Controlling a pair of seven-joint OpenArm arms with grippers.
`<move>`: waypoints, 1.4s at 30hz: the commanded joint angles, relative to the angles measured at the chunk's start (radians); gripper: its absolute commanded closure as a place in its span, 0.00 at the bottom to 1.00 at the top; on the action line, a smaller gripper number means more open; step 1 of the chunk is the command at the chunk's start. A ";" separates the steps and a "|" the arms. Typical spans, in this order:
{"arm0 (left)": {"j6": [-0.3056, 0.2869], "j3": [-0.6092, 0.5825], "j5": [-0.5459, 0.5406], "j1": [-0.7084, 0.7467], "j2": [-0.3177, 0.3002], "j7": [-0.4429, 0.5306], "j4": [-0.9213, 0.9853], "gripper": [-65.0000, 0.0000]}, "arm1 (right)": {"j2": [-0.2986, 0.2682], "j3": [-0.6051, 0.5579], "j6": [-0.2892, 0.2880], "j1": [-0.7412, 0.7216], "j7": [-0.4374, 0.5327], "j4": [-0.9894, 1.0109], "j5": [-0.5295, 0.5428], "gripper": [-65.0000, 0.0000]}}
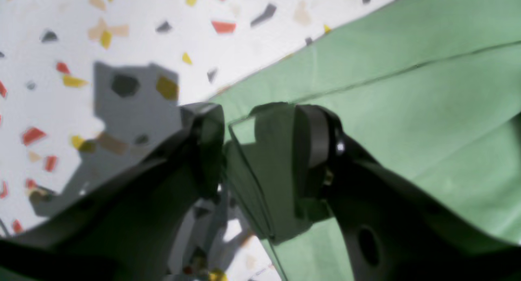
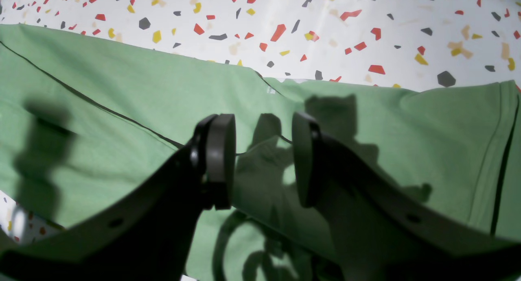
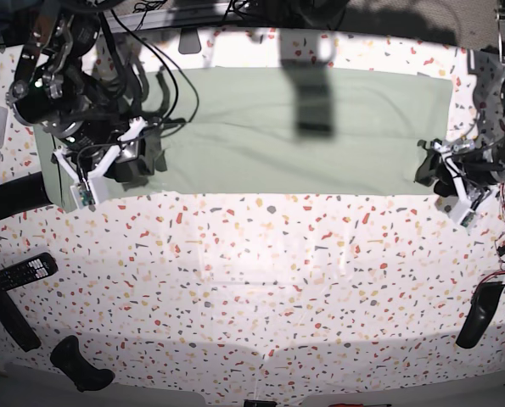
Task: Fold the T-shirt properly
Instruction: 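Grasp the shirt end with the left gripper and pull it outward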
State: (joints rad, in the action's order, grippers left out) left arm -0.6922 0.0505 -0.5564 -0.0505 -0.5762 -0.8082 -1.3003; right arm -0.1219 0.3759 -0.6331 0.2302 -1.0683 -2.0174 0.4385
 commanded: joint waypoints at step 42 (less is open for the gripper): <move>-0.006 0.006 -0.100 0.031 -0.020 0.076 -0.031 0.77 | -0.008 0.004 -0.011 -0.008 0.024 -0.020 0.011 0.65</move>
State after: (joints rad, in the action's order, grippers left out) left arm -0.6922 0.0505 -0.6369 -0.0055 -0.5766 -0.7551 -1.3151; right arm -0.1223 0.3759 -0.6331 0.2302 -1.0679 -2.0174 0.4385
